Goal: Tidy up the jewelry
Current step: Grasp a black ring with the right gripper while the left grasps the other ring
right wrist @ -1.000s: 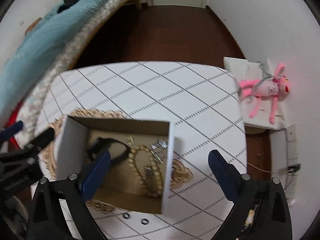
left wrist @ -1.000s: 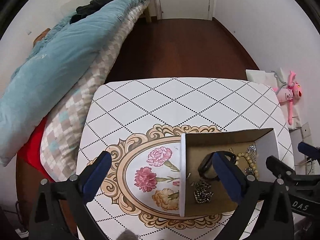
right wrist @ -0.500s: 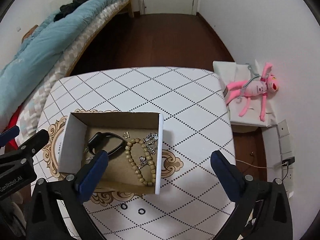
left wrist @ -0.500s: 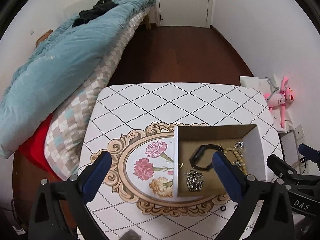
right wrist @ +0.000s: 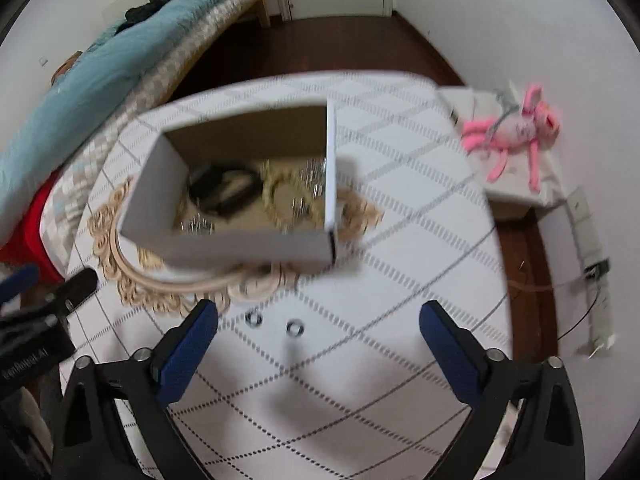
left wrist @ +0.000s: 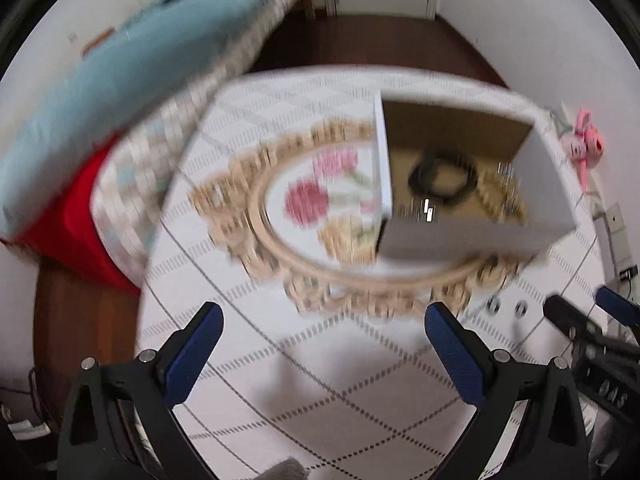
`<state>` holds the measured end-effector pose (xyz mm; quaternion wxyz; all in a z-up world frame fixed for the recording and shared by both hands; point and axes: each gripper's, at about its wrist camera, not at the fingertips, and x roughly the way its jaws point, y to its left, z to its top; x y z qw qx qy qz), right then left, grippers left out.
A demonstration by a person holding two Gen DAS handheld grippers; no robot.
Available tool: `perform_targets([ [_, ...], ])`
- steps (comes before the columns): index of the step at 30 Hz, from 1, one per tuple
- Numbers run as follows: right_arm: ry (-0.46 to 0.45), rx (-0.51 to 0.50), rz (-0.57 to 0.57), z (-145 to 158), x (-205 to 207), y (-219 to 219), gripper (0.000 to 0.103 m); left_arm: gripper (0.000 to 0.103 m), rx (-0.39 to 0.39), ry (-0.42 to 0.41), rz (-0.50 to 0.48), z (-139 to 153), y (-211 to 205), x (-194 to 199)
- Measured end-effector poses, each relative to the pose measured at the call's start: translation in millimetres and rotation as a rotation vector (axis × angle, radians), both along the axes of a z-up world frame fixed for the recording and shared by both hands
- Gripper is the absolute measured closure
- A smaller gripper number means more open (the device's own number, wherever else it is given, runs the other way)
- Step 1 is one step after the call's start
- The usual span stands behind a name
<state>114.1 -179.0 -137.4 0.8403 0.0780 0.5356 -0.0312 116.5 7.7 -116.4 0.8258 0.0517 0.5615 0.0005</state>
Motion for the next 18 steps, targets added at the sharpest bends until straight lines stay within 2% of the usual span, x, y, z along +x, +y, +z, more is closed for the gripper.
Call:
perform_targets([
  [3,0.03,0.017,0.006,-25.6,-2.4,4.0,0.028,0.0,0.006,0.061,0.006,-26.2,2.9,-3.6],
  [6,0.044,0.019,0.026,-43.9,-2.4,11.6,0.039,0.0,0.018,0.109,0.014,-46.1,5.7,-4.2],
  [7,0.05,0.008,0.034,-49.1,-2.3,14.8,0.043,0.0,0.021,0.116,0.018,-49.7,6.2,-4.5],
  [9,0.061,0.017,0.044,-56.5,-0.8,17.9,0.057,0.0,0.024,0.118,0.019,-53.0,6.4,-5.0],
  [13,0.025,-0.023,0.06,-59.5,-3.2,26.2,0.071,0.0,0.03,0.115,0.018,-55.7,4.7,-6.2],
  [14,0.018,-0.039,0.063,-59.7,-3.4,28.0,0.084,0.0,0.032,0.111,0.017,-55.7,3.9,-6.5],
  [15,0.014,-0.056,0.066,-60.1,-3.8,30.3,0.09,0.0,0.038,0.106,0.015,-55.3,2.5,-7.0],
  [18,0.006,-0.069,0.086,-59.4,-3.5,34.7,0.091,0.0,0.041,0.093,0.007,-52.3,-2.3,-8.1],
])
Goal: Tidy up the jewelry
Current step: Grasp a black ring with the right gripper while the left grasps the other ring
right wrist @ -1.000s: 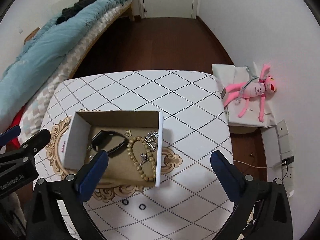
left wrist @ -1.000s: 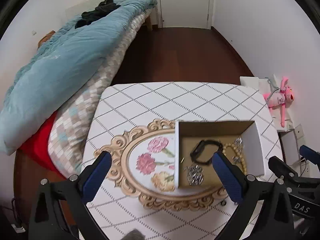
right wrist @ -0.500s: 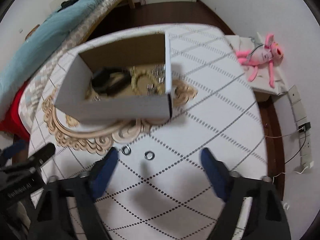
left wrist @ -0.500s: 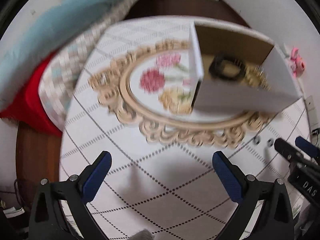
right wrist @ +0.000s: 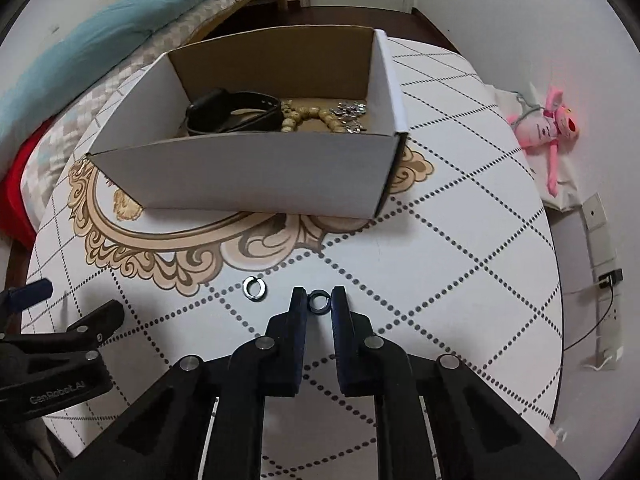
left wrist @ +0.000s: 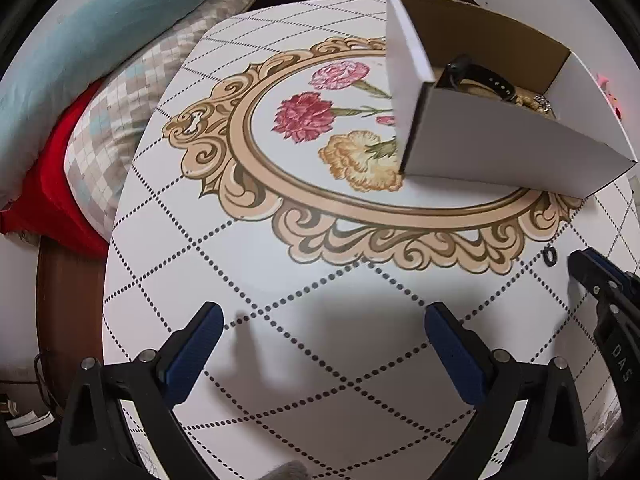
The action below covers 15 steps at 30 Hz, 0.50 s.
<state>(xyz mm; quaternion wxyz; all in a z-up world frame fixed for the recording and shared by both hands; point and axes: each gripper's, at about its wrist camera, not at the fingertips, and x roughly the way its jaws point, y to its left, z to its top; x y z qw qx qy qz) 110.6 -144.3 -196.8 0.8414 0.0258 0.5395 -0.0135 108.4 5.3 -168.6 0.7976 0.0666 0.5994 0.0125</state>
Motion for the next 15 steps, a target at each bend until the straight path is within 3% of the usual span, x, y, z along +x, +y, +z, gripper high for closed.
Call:
perform_targets([
  [6,-0.03,0.048,-0.047,13.2,-6.5,-19.6,0.091,0.0,-0.031,-0.046,-0.041,11.9,-27.5,-2.1],
  [11,-0.048,0.067,-0.128,25.1,-19.3,-51.0,0.091,0.001,-0.125,-0.036,-0.101,11.3,-69.8,-1.4],
  [15,-0.038,0.071,-0.186,24.0,-29.8,-76.8,0.091,0.001,-0.132,-0.051,-0.156,7.9,-104.2,-5.9],
])
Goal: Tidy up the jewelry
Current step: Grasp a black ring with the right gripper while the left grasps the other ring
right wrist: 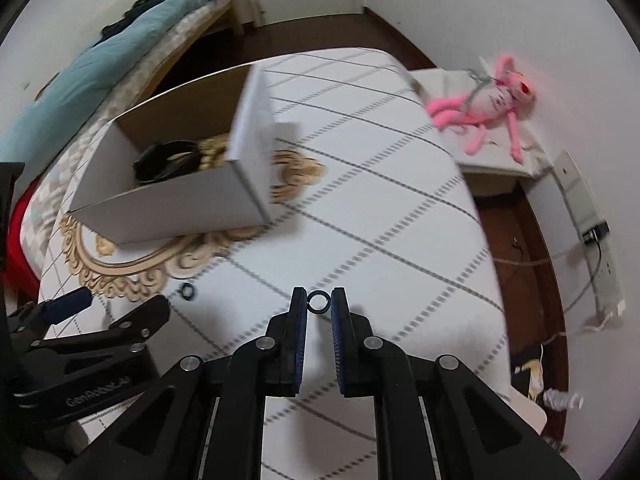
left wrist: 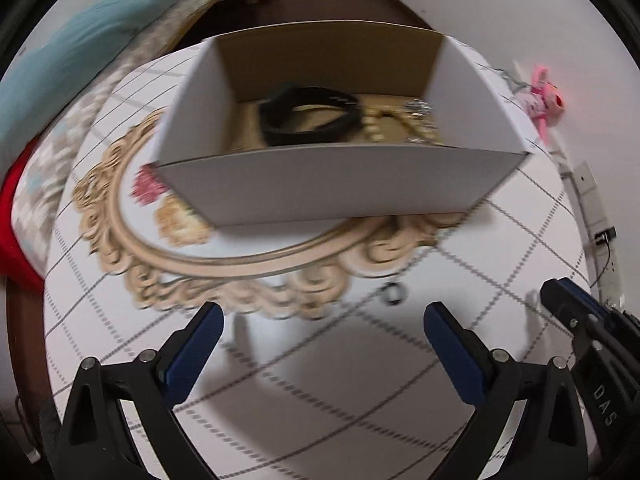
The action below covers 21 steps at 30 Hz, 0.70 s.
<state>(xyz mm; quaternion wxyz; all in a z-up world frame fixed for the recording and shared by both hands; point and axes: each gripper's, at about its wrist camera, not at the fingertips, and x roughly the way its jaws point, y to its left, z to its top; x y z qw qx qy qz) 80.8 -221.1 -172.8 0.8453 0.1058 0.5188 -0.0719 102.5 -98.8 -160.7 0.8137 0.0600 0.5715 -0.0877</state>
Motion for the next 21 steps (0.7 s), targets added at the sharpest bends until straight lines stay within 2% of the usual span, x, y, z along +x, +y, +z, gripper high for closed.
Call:
perform_targets([
  [1,0.005,0.001,-0.014,-1.7,-1.9,-5.2,0.091,0.001,0.001,-0.004,-0.009,0.0,-4.1,-0.7],
  [3,0.011,0.004,-0.033,-5.1,-4.0,-15.1,0.091,0.012,0.017,-0.022,-0.032,-0.6,-12.7,-2.1],
  [5,0.013,0.008,-0.049,-7.5,-5.9,-21.1,0.091,0.017,0.044,-0.031,-0.058,-2.2,-22.2,-4.4],
  [8,0.01,0.014,-0.066,-9.2,-5.9,-27.6,0.091,0.036,0.058,-0.037,-0.074,-7.2,-20.9,3.1],
  [10,0.006,0.02,-0.074,-9.2,-5.1,-29.4,0.091,0.044,0.051,-0.049,-0.081,-7.3,-18.9,6.3],
  [12,0.006,0.025,-0.079,-10.1,-4.2,-30.0,0.09,0.065,0.043,-0.055,-0.088,-5.8,-20.3,5.4],
  [13,0.005,0.027,-0.083,-10.4,-3.9,-30.4,0.09,0.069,0.038,-0.056,-0.091,-4.9,-20.3,5.9],
  [15,0.005,0.031,-0.085,-11.2,-3.3,-31.6,0.09,0.087,0.025,-0.054,-0.096,-4.7,-19.0,7.6],
  [16,0.006,0.033,-0.086,-11.2,-3.2,-31.2,0.09,0.092,0.02,-0.054,-0.097,-4.7,-18.9,7.7],
  [21,-0.005,0.036,-0.09,-6.9,-4.5,-30.7,0.09,0.093,0.007,-0.057,-0.095,-5.6,-16.4,7.3],
])
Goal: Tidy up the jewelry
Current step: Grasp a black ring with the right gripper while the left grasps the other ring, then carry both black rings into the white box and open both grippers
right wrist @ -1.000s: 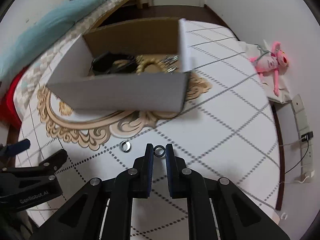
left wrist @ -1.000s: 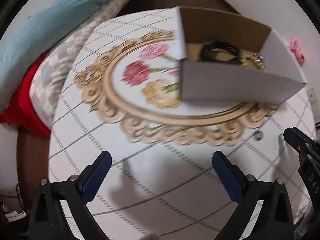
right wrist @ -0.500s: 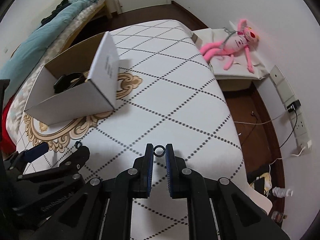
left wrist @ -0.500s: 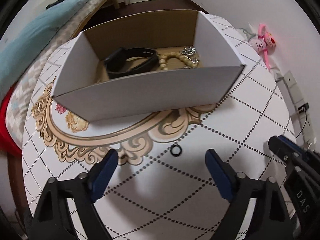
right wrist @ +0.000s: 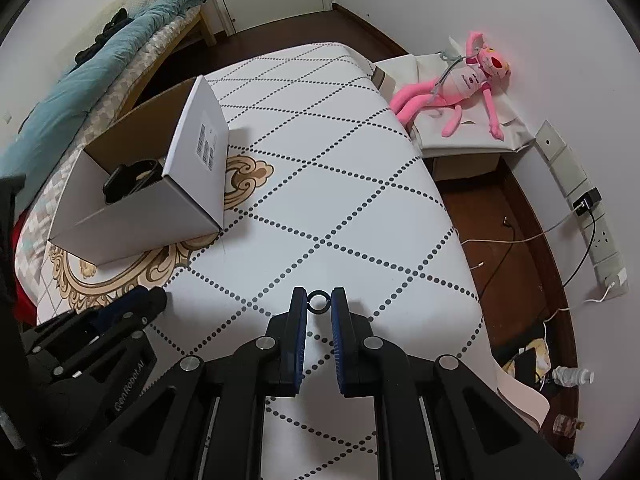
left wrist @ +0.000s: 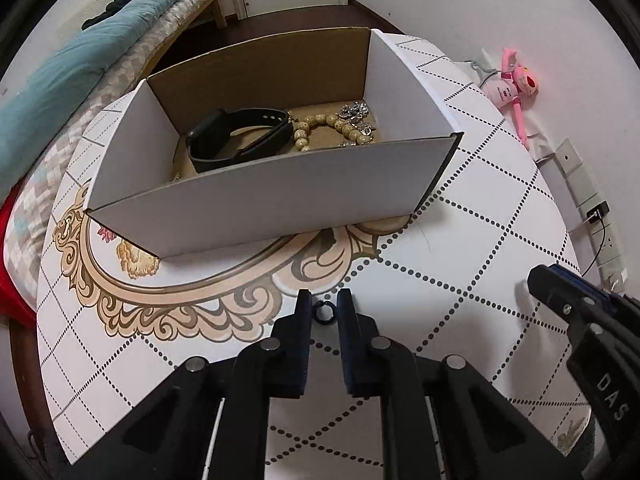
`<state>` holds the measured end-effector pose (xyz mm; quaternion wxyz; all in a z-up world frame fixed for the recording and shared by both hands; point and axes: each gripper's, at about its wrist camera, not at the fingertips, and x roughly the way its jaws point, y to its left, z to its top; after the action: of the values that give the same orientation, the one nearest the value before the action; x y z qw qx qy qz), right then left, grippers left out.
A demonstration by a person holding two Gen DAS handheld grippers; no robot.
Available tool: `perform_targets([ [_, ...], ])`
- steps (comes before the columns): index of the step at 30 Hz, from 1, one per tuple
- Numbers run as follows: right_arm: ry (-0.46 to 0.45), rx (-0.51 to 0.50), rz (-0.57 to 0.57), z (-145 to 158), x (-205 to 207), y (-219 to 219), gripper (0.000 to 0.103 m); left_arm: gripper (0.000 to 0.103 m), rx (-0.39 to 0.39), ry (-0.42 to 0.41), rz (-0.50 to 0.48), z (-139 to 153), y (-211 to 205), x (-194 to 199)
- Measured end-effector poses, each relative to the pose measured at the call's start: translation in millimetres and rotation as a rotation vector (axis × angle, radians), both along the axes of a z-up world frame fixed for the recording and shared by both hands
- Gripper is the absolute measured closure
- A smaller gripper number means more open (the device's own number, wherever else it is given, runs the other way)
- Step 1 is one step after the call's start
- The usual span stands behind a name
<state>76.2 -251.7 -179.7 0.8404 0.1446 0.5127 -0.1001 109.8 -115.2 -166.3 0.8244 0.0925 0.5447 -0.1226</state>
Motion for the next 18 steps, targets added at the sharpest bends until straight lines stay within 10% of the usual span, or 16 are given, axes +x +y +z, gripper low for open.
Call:
perform_targets([
  [9,-0.054,0.021,0.012,23.9,0.2,5.6,0.09,0.093,-0.061,-0.009,0.003,22.4,8.1,-8.8],
  [18,-0.158,0.113,0.086,83.1,27.1,16.4,0.091,0.093,-0.225,-0.031,0.019,110.5,40.2,30.4],
])
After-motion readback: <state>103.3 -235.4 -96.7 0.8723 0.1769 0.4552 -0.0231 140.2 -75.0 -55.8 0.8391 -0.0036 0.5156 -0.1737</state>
